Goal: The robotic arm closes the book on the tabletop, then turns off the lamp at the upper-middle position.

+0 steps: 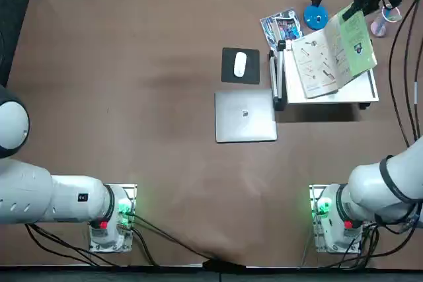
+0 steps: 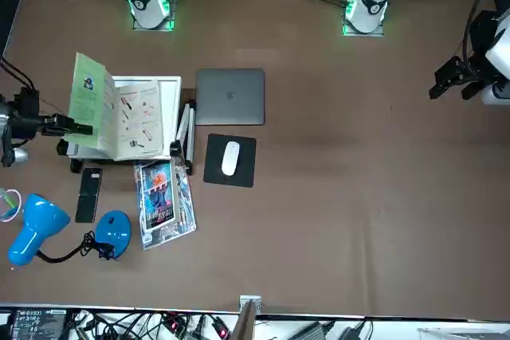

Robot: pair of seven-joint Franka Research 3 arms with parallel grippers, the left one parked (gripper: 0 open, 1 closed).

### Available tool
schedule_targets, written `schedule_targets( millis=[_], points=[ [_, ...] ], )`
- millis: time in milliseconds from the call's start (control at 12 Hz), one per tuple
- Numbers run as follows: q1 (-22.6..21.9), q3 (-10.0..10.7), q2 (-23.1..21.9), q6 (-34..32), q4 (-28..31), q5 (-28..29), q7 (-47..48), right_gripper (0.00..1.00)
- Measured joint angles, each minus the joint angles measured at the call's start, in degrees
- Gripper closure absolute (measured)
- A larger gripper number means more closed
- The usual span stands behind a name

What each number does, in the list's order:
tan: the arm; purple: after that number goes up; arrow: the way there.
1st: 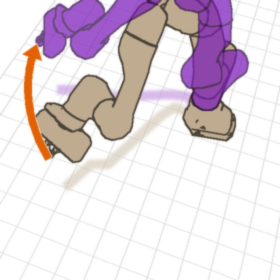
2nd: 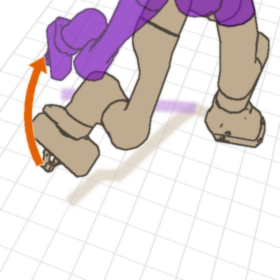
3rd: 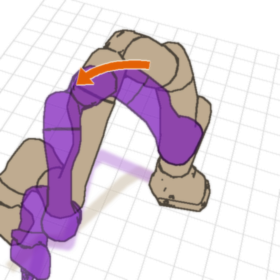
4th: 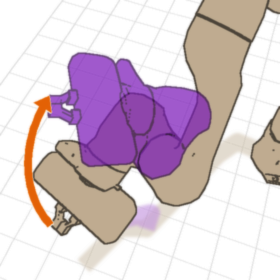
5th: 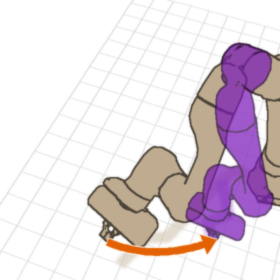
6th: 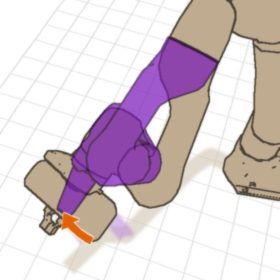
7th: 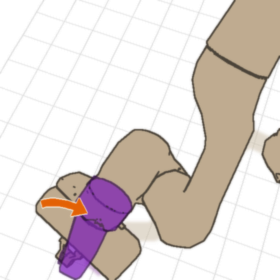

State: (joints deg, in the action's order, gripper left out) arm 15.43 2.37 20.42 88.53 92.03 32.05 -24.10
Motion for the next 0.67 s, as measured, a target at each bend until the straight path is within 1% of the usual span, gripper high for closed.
schedule_targets(
  millis=[167,250,500,667],
  points=[
    [-3.0,0.0,-2.2,0.2,-0.1,-5.5,2.2,0.96],
    [-6.6,-0.1,-4.0,0.9,-0.1,-10.5,5.6,0.96],
    [-11.4,-0.1,-5.0,2.2,0.0,-16.4,10.7,0.96],
    [-13.0,-0.1,-4.9,3.1,0.9,-18.7,13.8,0.96]
  ],
)
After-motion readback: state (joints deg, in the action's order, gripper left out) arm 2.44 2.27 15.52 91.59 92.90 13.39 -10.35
